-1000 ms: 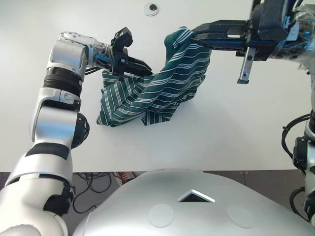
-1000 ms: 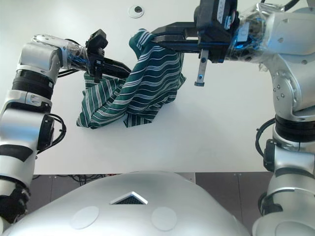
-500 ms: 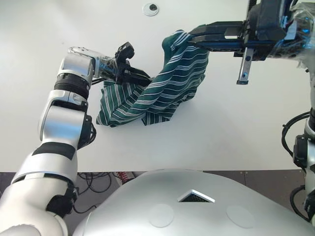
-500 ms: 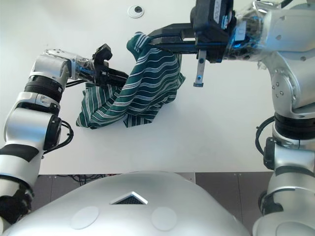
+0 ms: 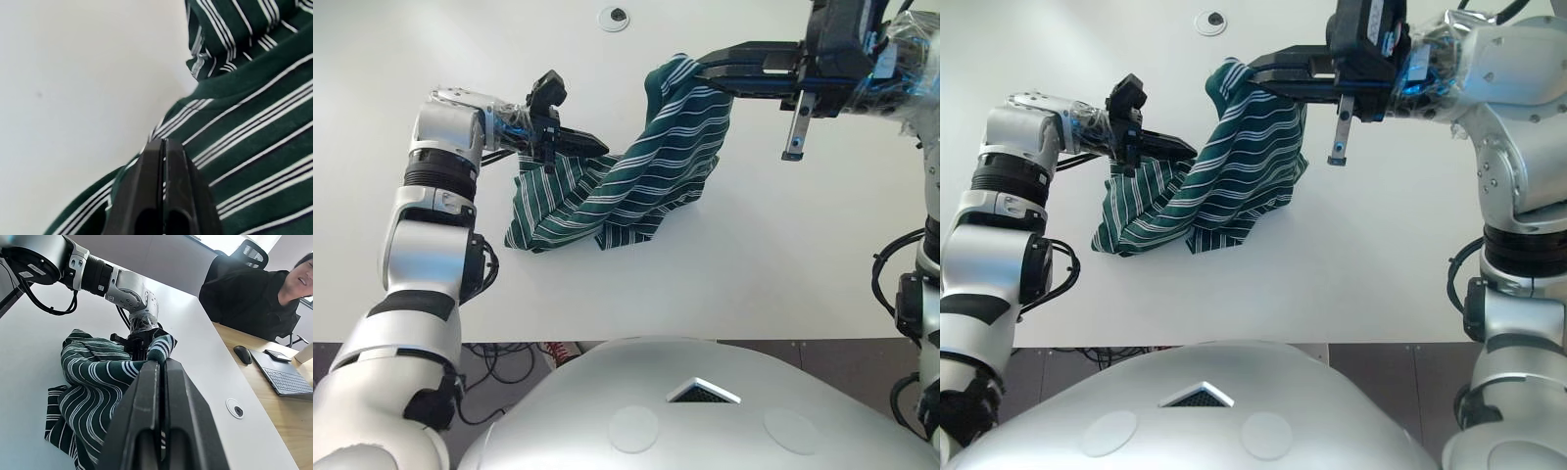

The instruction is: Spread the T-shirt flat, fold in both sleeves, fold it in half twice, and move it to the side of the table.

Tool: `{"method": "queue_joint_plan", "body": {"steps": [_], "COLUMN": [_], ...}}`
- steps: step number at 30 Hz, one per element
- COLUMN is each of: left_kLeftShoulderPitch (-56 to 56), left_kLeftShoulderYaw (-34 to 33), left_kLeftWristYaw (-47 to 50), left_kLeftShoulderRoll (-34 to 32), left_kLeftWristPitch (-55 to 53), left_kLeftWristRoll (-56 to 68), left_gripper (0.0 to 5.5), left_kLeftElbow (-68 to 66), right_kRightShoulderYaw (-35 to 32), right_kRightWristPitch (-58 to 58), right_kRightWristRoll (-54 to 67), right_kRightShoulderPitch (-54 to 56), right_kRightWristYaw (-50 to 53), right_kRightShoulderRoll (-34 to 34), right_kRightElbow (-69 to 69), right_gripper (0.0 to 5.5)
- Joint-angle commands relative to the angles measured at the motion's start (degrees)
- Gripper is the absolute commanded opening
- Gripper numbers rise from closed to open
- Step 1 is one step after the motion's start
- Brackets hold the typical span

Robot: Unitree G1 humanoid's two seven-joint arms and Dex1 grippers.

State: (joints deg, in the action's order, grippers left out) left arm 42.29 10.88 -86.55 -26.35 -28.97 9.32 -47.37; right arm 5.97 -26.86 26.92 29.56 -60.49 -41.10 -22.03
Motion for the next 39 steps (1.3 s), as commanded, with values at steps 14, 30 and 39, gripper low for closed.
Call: {"method": "queue_joint_plan", "body": {"steps": [14,30,39], "left_kLeftShoulderPitch": [-0.71,-0.70,2.14], "left_kLeftShoulderYaw": [4.41,2.91,-9.45], "left_kLeftWristYaw": [4.90,2.04,3.96], "left_kLeftShoulderRoll": [5.10,2.82,-6.88], "left_kLeftWristPitch": [6.59,8.18,2.63], "left_kLeftWristRoll": [-6.81,-6.39,2.75], "left_gripper": [2.13,0.03,0.03], "left_kLeftElbow": [-9.47,-8.36,6.14], "right_kRightShoulderYaw": [1.74,1.63,-0.13], "right_kRightWristPitch": [0.15,0.07,1.89], "right_kRightWristRoll": [-0.21,-0.92,-3.63], "right_kRightShoulderPitch": [0.57,-1.06,-2.14], "right_kRightWristYaw": [-1.15,0.43,2.34], "right_kRightShoulderRoll": [0.09,0.24,-0.34], "right_kRightElbow": [-0.09,0.51,6.96], "right_gripper": [0.00,0.00,0.00]}}
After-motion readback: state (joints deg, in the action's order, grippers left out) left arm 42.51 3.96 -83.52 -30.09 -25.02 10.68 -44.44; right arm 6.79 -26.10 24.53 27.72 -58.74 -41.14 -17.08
